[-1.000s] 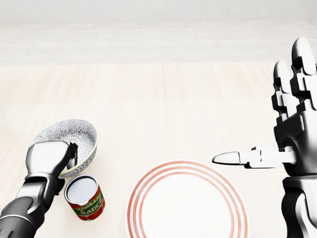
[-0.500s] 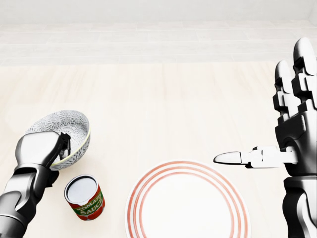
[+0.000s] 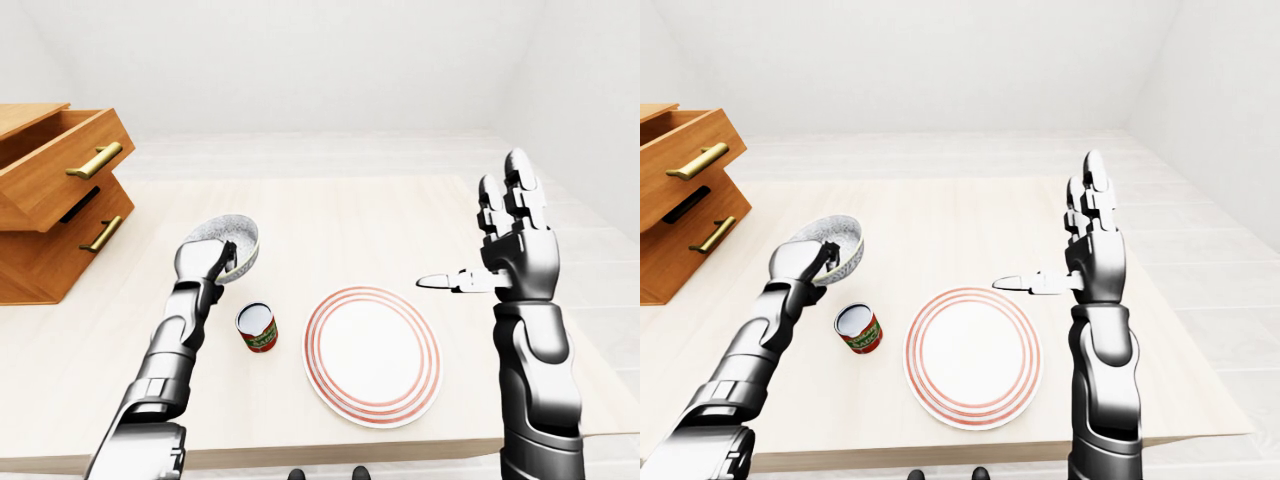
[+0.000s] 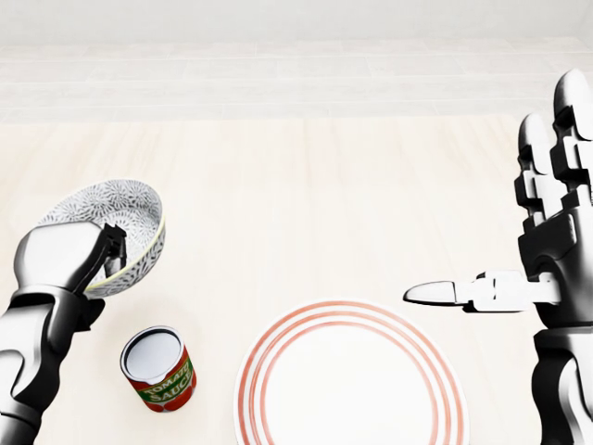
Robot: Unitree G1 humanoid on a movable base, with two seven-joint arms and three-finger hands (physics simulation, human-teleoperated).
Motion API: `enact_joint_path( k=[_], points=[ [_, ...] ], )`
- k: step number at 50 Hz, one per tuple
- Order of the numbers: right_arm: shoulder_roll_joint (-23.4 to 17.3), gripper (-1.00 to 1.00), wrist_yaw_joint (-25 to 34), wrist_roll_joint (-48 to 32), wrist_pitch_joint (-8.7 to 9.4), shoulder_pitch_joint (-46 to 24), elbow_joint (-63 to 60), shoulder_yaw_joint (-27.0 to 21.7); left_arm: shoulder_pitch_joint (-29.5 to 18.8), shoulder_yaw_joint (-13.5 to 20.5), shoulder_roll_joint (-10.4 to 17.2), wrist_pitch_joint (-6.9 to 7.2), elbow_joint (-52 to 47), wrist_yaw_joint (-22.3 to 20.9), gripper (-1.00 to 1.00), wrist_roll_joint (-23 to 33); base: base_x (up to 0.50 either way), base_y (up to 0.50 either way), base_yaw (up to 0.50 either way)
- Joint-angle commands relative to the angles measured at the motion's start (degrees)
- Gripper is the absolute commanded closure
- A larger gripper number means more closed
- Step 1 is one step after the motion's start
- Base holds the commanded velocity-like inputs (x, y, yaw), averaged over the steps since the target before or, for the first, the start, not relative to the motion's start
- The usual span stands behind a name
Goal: Put the bowl on the plate.
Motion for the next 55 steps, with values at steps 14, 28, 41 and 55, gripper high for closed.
enact_joint_path(
  k=[14, 28, 41, 55],
  points=[
    [-0.3, -1.00, 0.4, 1.1, 0.00, 1.2, -3.6, -1.4, 5.6, 4.4, -2.7, 3.04, -27.4, -14.3, 1.00, 1.2, 0.00, 0.00, 0.00],
    [0.0, -1.00, 0.7, 1.1, 0.00, 1.6, -4.2, -1.5, 6.6, 4.2, -5.6, 3.74, -37.9, -21.5, 1.00, 1.5, 0.00, 0.00, 0.00],
    [0.0, -1.00, 0.8, 0.5, 0.00, 1.0, -1.7, -1.0, 6.3, 1.7, -9.6, 4.02, -43.7, -25.9, 1.00, 2.9, 0.00, 0.00, 0.00],
    [-0.1, -1.00, 1.2, 1.4, 0.00, 1.8, -1.6, -1.5, 9.2, -2.4, -14.6, 3.91, -50.0, -29.0, 1.00, 5.8, 0.00, 0.00, 0.00]
  ],
)
